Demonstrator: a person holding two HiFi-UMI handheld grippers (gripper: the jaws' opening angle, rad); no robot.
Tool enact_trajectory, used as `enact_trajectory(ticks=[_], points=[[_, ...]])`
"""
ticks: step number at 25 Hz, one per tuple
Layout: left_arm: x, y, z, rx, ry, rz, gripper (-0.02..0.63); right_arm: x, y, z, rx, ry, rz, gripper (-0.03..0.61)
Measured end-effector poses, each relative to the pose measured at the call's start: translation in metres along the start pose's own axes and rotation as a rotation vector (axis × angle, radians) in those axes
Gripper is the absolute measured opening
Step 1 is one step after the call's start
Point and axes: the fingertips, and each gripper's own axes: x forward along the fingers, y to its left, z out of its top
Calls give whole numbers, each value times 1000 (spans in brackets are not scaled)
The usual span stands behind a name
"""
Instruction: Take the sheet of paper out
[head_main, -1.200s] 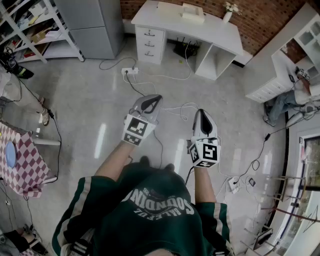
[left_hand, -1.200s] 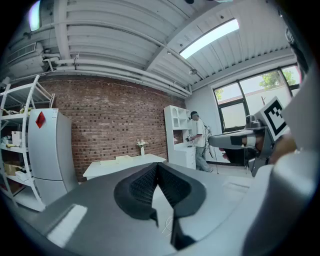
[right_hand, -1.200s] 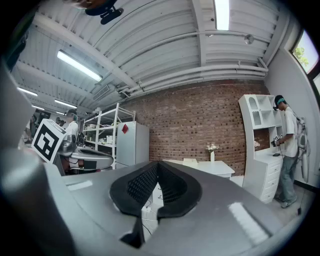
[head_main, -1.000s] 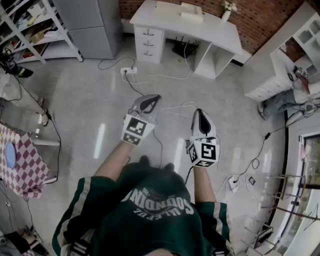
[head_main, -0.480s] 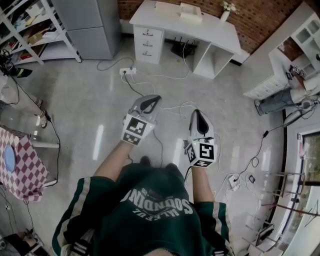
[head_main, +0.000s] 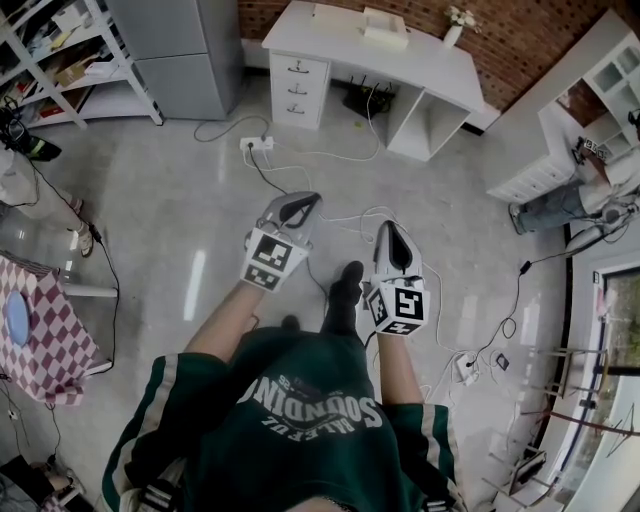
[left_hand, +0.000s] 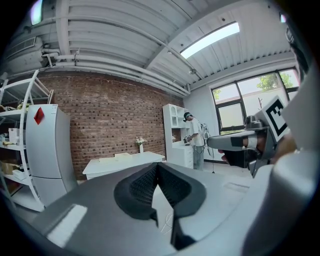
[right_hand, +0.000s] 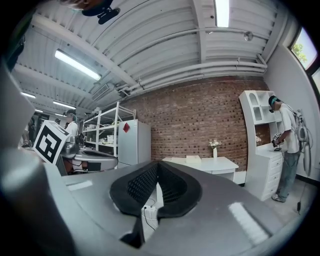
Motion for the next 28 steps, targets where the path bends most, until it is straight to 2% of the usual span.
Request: enact_trajectory(ticks=[9, 18, 28], points=[[31, 18, -3, 5, 5, 8, 11, 34, -12, 1, -4, -17, 25, 0], [101, 41, 1, 7, 8, 7, 11, 95, -67, 8, -12, -20, 19, 0], [207, 78, 9, -1, 44, 20, 11, 186, -138, 12, 8, 11, 43, 0]])
